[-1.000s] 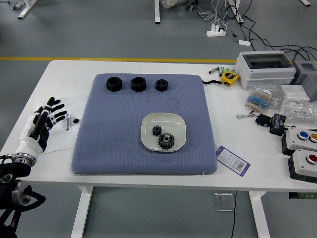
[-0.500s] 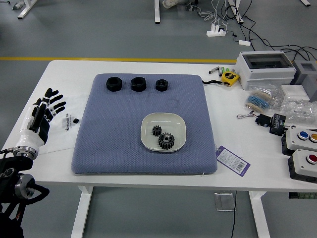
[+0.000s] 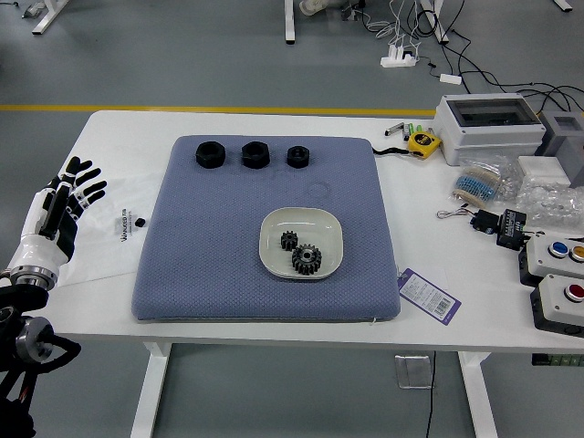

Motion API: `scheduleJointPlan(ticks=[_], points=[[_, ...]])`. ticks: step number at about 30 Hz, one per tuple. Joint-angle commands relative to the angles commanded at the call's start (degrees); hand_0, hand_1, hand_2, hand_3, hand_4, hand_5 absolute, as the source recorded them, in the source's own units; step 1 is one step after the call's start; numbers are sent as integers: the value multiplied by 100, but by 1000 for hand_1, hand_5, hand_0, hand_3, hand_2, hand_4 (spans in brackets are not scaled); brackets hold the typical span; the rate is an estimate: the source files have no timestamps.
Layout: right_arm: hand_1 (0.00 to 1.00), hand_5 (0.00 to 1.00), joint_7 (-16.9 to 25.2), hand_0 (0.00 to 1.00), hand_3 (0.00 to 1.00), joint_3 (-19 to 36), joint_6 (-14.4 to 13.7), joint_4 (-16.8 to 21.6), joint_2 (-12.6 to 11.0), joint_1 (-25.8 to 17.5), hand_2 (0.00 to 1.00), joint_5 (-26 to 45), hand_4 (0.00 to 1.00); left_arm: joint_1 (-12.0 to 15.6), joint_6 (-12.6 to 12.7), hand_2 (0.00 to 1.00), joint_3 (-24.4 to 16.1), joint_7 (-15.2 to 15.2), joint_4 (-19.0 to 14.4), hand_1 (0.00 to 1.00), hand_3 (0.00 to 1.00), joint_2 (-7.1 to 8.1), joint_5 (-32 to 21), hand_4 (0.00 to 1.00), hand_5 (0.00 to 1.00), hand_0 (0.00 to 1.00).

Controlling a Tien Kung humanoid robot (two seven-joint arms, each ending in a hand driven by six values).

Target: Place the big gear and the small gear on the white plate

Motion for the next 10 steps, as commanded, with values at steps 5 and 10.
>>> scheduleJointPlan(ticks=[5, 10], points=[[708, 756, 19, 717, 660, -15, 8, -1, -17, 37, 781, 28, 878, -12, 35, 749, -80, -43, -4, 688, 731, 25, -30, 887, 720, 743], [705, 758, 23, 716, 660, -13, 6, 3, -32, 57, 780, 6, 877, -10, 47, 749, -117, -48, -15, 689, 741, 46, -40, 885, 715, 743]])
